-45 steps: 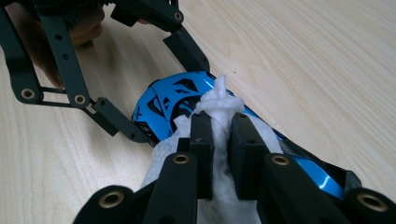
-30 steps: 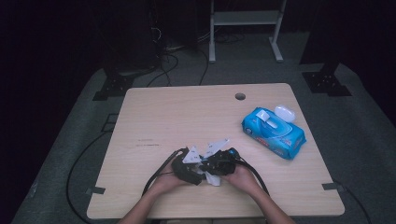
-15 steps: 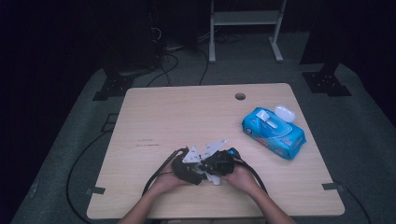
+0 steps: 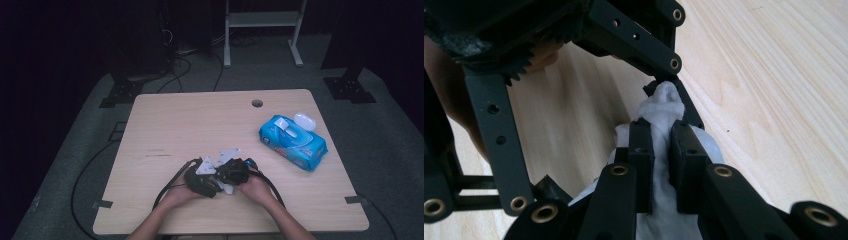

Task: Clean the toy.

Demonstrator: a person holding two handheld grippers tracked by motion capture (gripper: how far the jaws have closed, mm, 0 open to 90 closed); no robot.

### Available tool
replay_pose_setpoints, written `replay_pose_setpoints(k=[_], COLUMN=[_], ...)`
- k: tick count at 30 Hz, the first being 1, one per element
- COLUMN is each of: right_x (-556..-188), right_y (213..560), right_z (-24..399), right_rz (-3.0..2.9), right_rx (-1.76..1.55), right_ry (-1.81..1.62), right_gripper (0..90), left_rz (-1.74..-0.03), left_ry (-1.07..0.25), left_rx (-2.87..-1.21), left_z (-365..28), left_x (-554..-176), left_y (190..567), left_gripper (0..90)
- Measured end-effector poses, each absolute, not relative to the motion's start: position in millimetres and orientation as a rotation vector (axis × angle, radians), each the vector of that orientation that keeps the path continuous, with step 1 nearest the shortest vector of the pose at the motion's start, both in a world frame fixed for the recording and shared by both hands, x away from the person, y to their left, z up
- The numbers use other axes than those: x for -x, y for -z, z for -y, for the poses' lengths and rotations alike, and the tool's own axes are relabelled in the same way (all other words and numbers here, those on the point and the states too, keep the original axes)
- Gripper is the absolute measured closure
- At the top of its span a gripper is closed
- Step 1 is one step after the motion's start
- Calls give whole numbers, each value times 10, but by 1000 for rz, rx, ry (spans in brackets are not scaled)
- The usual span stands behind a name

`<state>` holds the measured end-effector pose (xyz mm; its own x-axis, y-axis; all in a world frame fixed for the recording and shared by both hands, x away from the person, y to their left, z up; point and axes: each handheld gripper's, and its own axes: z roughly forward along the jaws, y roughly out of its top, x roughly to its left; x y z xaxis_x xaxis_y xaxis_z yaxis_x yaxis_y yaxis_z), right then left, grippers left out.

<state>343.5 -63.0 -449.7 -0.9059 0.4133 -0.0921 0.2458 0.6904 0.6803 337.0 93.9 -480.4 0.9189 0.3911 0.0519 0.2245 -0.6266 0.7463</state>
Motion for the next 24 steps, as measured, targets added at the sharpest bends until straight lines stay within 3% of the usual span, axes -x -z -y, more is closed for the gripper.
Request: replay_pose_setpoints(k=[6,12,20,24], right_x=[-3559,-3489,-3563,-3483], right_y=[4450,4481,4465,4497], right_z=[847,684,884,759], right_rz=[-2608,-2634,-2593,-2611], right_rx=[-646,-596,-745,-666], right_ry=[-1004,-1019,-1055,-1060], right_gripper=[810,809,810,809], left_rz=[-429,-427,-429,-431], left_ry=[-272,-273,-272,-272], left_rx=[-2275,-2280,-2272,-2276], left_z=[-938,-944,-936,-939], left_x=[-3375,-3373,-3376,-3375], left_y=[4804,4800,4807,4804], left_gripper=[254,254,254,254])
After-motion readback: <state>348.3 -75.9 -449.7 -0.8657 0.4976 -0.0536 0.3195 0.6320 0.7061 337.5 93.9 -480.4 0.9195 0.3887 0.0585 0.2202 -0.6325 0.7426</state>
